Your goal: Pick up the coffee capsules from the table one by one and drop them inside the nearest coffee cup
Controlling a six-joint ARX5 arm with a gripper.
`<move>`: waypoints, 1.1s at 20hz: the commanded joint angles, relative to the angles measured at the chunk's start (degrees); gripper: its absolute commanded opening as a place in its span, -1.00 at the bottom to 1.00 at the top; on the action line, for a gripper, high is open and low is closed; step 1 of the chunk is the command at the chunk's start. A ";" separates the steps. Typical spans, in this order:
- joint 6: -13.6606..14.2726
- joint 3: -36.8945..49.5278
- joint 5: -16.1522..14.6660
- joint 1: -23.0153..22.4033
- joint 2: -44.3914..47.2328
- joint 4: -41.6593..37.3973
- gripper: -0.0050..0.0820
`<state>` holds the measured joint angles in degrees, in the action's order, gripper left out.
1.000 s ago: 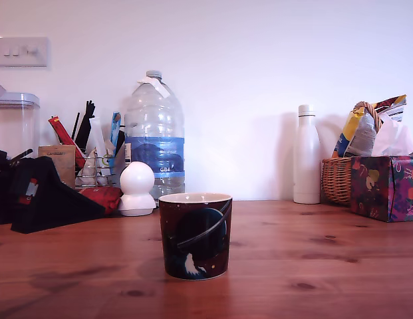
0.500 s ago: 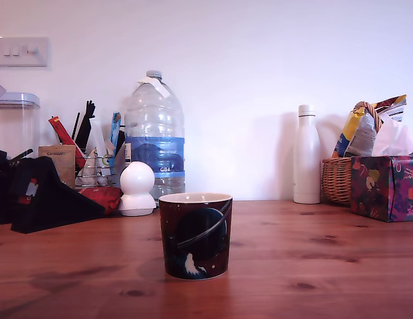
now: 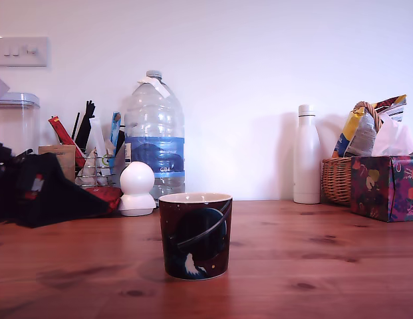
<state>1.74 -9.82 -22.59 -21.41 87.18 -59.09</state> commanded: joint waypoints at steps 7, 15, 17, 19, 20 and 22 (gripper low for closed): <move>0.98 -10.40 -2.05 -0.17 0.31 11.61 0.23; 5.03 -16.20 -1.60 -0.09 0.31 16.92 -0.93; 5.18 -17.40 -0.46 -0.09 0.31 18.97 -0.93; 6.80 -18.27 -0.79 -0.09 0.37 21.53 -0.93; 8.63 -18.56 -1.36 -0.07 0.37 22.38 -0.93; 10.99 -18.71 -1.95 -0.07 0.37 22.84 -0.93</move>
<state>11.81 -28.18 -24.14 -21.39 87.18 -35.97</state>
